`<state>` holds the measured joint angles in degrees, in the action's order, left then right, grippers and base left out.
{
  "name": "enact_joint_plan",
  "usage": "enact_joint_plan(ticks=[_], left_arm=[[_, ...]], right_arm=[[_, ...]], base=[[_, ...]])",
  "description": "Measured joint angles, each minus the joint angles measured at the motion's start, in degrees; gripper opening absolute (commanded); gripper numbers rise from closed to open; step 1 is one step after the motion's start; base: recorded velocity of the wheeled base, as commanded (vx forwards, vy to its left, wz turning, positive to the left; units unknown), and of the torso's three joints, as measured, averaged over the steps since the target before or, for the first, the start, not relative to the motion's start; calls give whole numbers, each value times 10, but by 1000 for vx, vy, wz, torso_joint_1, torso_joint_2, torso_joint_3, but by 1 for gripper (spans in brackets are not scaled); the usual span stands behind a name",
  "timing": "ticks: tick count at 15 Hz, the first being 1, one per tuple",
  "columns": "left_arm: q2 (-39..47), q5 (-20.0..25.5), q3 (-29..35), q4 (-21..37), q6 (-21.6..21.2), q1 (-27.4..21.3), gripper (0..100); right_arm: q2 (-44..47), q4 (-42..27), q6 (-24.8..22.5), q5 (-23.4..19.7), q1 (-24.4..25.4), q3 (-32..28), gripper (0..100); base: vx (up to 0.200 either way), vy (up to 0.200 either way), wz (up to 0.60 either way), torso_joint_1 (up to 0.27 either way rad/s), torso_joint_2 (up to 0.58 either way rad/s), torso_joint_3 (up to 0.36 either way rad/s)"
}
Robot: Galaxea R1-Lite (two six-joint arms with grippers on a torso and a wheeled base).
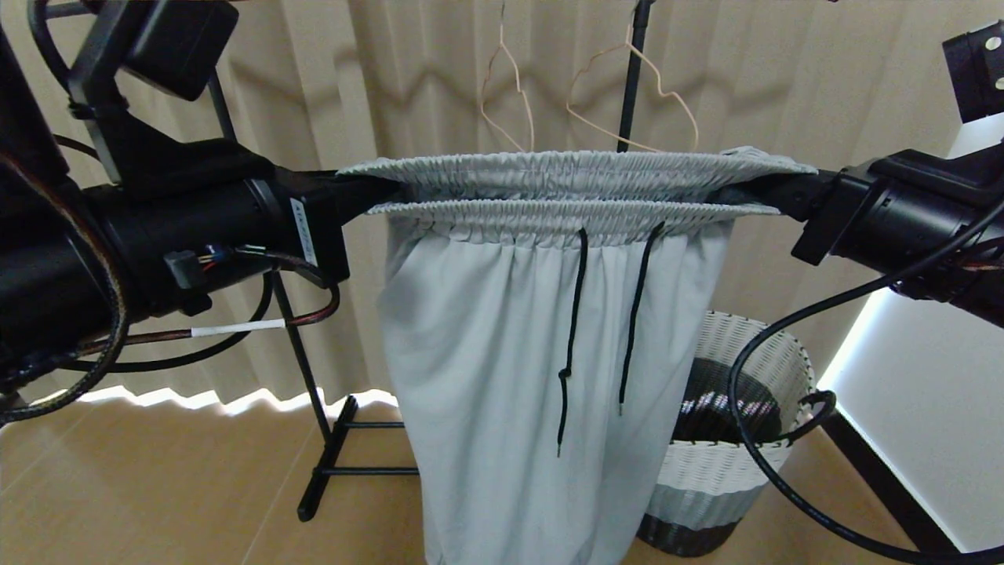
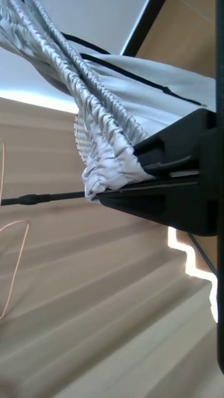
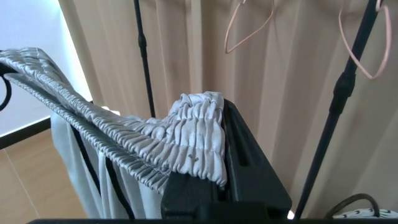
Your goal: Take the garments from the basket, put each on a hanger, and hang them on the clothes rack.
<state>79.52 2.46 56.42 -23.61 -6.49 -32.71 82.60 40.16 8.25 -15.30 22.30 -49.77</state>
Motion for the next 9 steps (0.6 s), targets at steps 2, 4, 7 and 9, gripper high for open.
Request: enact_joint_plan(ticks=[2,4,7,9], left_arm=[[-2,-1,-1,0,0,0,0],[-4,-2,-3,0,0,1,0],[-2,-13,-4,2,-2,10,0],[2,-31,-4,2,-6,23,0]], right_arm=[[-1,0,0,1,0,1,100],[-1,2,0,0,0,12,100],[-4,2,-8,-1,2,32,100],[-6,3,-8,-1,7,39,100]], base=[[0,0,0,0,0,0],[0,0,0,0,0,0],[0,0,0,0,0,0],[0,0,0,0,0,0]])
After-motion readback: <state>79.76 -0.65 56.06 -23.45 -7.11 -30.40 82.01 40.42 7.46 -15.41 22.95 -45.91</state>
